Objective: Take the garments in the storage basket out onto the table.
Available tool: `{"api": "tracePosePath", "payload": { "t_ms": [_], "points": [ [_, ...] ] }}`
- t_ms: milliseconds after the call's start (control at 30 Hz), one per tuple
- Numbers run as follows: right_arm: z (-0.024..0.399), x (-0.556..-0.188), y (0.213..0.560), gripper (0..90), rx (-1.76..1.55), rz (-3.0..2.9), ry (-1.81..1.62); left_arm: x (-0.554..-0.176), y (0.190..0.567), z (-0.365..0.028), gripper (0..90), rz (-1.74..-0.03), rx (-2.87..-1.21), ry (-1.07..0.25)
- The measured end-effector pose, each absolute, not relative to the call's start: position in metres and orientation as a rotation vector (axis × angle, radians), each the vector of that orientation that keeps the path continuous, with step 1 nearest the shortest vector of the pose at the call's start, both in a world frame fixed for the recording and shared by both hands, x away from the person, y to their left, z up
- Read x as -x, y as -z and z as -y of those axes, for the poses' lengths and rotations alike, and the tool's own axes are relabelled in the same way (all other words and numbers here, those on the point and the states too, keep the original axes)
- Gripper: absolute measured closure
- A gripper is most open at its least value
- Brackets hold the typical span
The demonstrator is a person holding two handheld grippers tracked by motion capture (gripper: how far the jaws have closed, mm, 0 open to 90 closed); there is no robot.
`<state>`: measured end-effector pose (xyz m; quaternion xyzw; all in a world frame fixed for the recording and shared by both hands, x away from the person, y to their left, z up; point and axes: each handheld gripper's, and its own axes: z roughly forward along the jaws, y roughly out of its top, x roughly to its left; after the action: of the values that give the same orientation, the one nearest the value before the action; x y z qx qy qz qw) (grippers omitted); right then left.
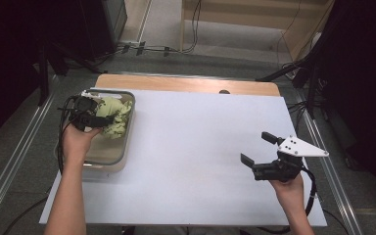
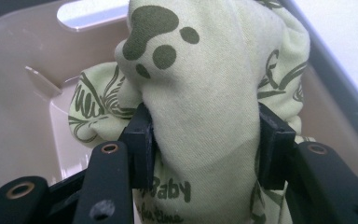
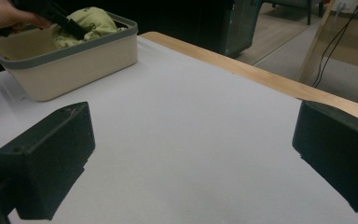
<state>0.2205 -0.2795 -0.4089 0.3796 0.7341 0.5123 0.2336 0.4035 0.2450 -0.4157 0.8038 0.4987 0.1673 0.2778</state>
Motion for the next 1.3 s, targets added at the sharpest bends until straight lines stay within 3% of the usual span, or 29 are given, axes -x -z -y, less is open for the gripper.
{"api": "tracePosePath", "payload": {
  "t_ms": [867,1033,1300],
  "points": [
    [0.287,-0.222,0.41,0.0,-1.071,-2.001,-1.395,-0.384,0.392,-0.258,51.0,-1.137,-2.07,-0.402],
    [0.288,-0.222,0.409,0.0,-1.071,-1.995,-1.401,-0.383,0.389,-0.26,50.9,-1.048,-2.016,-0.32],
    [0.29,-0.222,0.409,0.0,-1.074,-1.992,-1.4,-0.38,0.385,-0.254,50.9,-0.967,-2.013,-0.301]
  ]
}}
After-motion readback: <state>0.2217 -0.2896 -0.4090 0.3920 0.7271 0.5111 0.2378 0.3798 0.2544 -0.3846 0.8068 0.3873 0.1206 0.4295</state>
